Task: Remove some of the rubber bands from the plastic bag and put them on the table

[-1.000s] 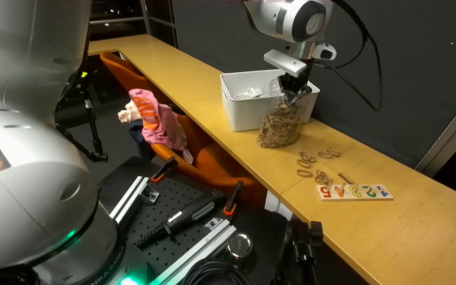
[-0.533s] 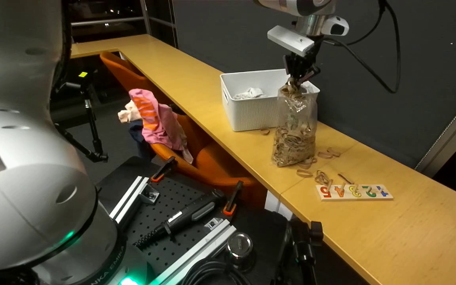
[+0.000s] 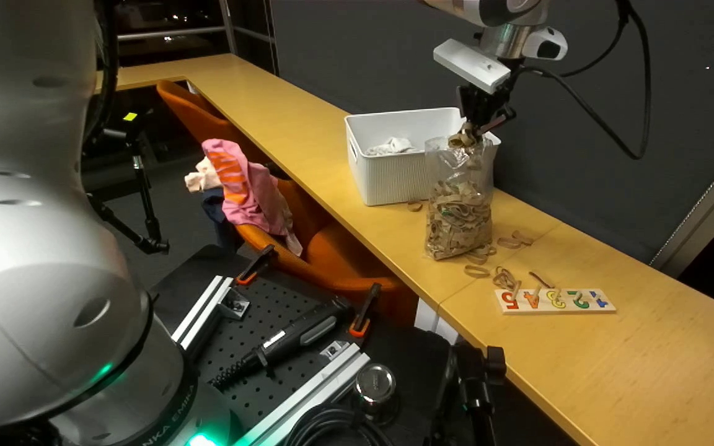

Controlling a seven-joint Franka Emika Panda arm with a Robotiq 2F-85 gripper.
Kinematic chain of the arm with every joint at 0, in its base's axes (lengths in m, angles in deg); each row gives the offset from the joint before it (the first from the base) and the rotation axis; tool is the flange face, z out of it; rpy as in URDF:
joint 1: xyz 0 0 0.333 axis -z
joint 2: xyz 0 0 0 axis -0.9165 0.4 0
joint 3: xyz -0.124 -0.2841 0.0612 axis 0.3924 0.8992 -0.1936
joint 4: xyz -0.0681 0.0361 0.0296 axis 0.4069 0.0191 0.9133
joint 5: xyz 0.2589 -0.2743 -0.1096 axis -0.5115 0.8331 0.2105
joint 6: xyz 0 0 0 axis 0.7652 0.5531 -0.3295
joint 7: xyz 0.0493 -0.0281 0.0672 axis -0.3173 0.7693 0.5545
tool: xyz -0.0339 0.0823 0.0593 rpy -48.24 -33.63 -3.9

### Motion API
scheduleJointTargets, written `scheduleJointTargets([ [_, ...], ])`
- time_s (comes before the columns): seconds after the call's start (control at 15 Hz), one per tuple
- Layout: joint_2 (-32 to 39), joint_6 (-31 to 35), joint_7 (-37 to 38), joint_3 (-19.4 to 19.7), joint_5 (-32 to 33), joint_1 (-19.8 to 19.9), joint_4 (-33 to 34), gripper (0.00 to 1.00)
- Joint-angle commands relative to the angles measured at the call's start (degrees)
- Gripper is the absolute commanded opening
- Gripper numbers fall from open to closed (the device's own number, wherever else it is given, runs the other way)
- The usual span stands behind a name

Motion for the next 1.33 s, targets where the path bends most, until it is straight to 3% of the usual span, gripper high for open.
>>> scheduleJointTargets([
  [0.0,-5.3,1.4,-4.4,0.1,-3.6,1.8,-4.2,0.02],
  [0.33,-9.3,0.7,-10.5,1.7,-9.7,5.3,-5.3,0.02],
  [0.53,-8.3,-0.6,-11.6,3.4,-12.1,7.0,-3.7,0.02],
  [1.27,13.7,-2.5,-9.6,3.3,-12.0,12.7,5.9,0.02],
])
